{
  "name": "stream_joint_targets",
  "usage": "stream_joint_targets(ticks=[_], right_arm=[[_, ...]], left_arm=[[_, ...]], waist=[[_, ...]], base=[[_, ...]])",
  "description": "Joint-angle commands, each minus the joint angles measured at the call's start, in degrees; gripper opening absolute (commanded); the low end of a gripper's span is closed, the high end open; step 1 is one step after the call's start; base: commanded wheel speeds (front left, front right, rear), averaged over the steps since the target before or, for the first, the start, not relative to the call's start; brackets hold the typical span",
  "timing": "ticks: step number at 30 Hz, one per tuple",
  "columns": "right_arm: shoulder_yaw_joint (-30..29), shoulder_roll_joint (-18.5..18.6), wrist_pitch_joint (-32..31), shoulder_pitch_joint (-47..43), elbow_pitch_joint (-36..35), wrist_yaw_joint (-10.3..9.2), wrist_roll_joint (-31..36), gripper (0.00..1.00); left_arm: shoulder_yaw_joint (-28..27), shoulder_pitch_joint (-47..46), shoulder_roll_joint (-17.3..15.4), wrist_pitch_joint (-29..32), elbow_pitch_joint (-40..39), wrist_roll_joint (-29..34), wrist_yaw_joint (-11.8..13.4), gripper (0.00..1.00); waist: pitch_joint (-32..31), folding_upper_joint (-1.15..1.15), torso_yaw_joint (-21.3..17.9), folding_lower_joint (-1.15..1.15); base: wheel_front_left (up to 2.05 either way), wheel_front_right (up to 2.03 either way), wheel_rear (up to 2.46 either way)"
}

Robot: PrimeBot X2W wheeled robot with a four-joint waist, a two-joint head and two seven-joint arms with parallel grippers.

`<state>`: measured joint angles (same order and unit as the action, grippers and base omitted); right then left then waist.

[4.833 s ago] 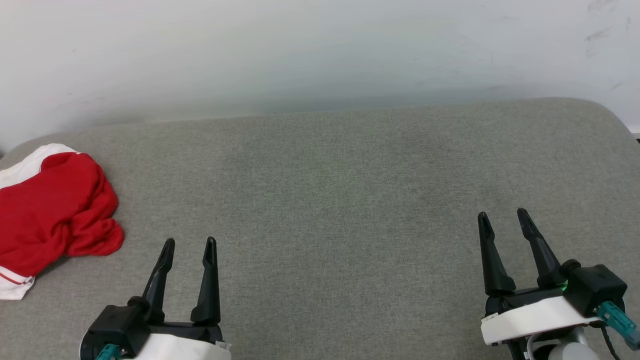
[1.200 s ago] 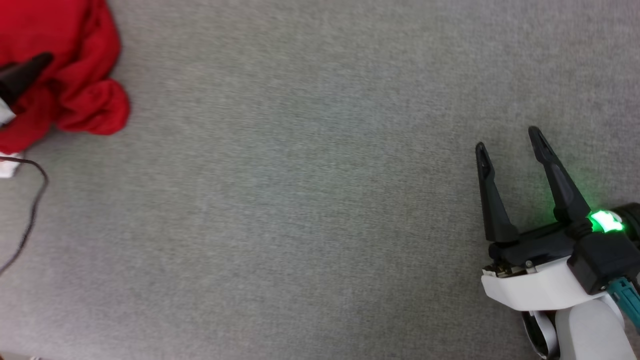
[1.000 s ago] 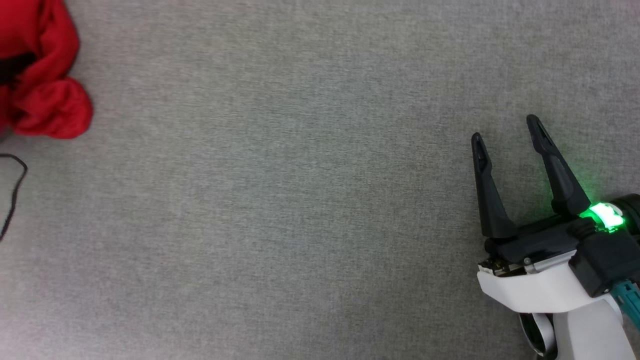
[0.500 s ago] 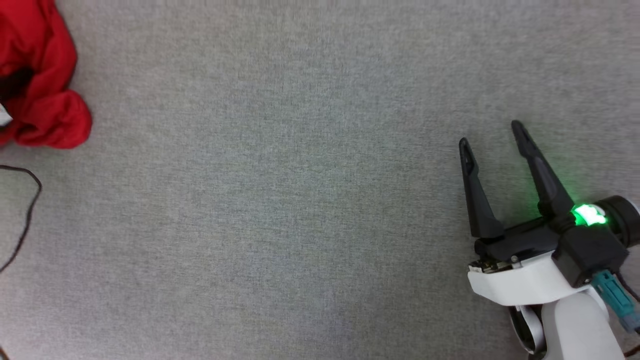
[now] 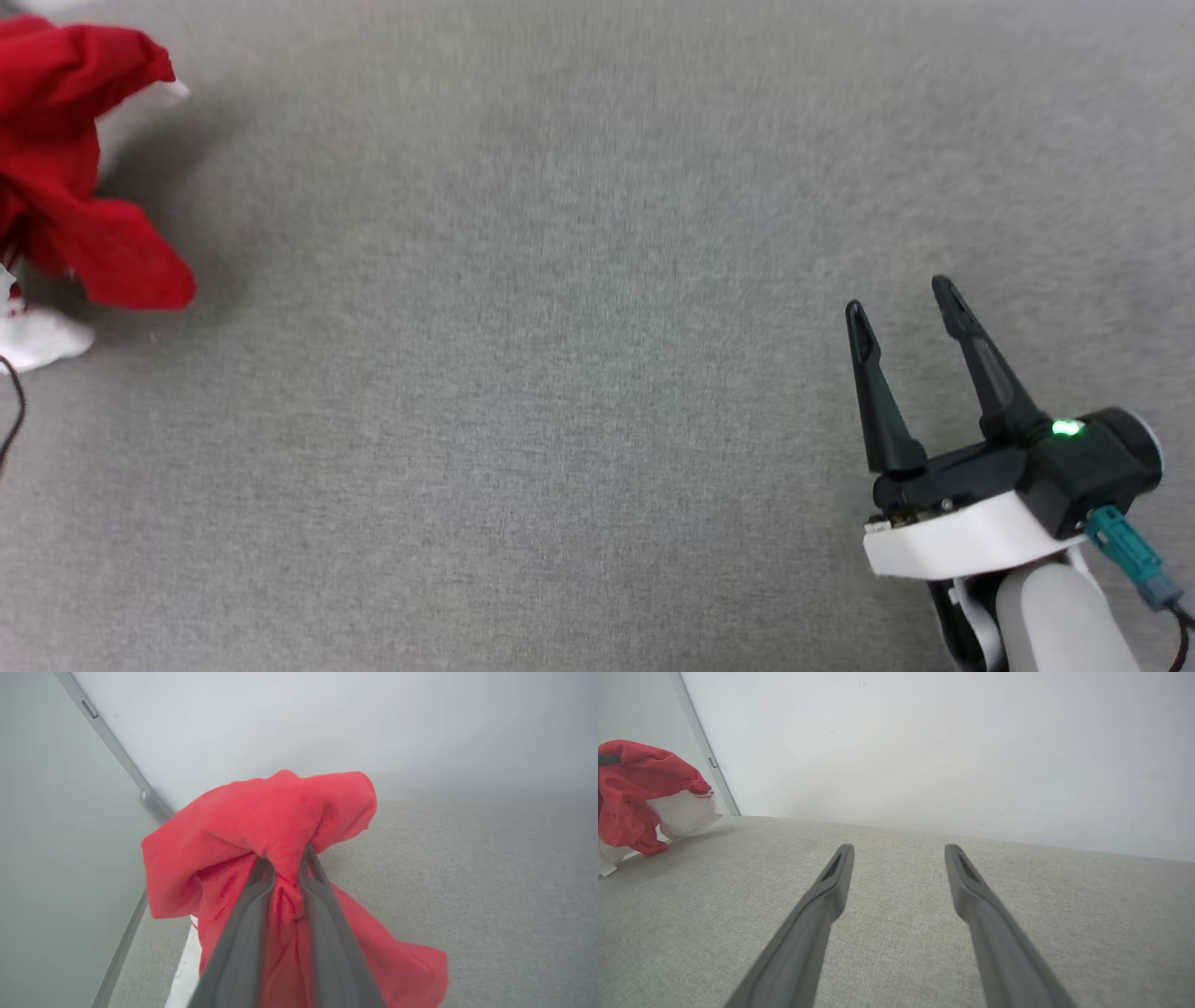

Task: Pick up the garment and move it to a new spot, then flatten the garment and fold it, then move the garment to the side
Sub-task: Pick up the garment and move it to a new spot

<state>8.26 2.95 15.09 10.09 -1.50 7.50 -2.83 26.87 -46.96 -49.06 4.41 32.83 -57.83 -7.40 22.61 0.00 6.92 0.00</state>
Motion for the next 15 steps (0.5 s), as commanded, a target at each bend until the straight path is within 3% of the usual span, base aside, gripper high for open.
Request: stream_joint_targets(ticks=[1, 7, 15], right_arm=[[0.2, -0.1, 0.1, -1.1, 0.4, -0.02, -0.5, 1.00], [-2.2, -0.1, 0.1, -1.8, 0.7, -0.03, -1.7, 1.00], [-3.9, -0.1, 0.1, -2.2, 0.1, -0.03, -3.6, 1.00]], left_arm=[[1.1, 1.0, -1.2, -3.2, -1.8, 1.6, -0.1, 0.00], [4.5, 1.4, -3.7, -11.5, -8.0, 3.8, -0.1, 0.00], [9.1, -0.6, -1.8, -12.4, -17.2, 7.1, 0.0, 0.00]], waist=[[-4.2, 0.00, -1.0, 0.00], [-9.3, 0.00, -2.4, 0.00], [-13.5, 0.00, -6.1, 0.00]], base=[[0.00, 0.00, 0.00], [0.00, 0.00, 0.00], [0.00, 0.00, 0.00]])
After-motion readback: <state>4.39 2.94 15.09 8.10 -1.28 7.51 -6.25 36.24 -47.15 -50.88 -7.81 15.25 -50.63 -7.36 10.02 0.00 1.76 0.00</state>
